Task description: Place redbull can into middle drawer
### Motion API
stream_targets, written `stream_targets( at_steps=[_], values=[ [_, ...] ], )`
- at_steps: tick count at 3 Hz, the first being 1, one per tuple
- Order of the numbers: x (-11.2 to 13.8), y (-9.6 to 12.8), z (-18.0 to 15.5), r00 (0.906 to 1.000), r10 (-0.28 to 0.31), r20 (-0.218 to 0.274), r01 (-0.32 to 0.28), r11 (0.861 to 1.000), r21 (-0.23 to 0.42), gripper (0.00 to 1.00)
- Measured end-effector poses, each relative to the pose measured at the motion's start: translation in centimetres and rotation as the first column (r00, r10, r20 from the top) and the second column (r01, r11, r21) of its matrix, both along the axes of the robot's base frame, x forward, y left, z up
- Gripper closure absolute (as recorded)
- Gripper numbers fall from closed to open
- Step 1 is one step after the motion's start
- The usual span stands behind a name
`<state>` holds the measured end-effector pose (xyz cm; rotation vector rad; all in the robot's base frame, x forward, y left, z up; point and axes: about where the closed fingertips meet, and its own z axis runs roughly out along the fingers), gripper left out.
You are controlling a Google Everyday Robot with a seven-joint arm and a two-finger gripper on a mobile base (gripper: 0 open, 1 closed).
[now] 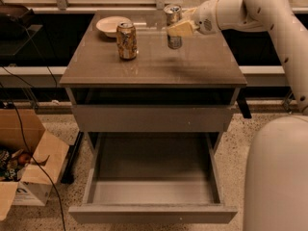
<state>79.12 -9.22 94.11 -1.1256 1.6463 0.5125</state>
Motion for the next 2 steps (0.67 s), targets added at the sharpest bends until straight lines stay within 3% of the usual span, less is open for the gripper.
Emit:
stream_targets(
  at_steps=[2],
  values=[
    [-10.2,1.3,3.8,0.9991,0.036,0.021,-0.037,0.997,0.067,1.0]
  ],
)
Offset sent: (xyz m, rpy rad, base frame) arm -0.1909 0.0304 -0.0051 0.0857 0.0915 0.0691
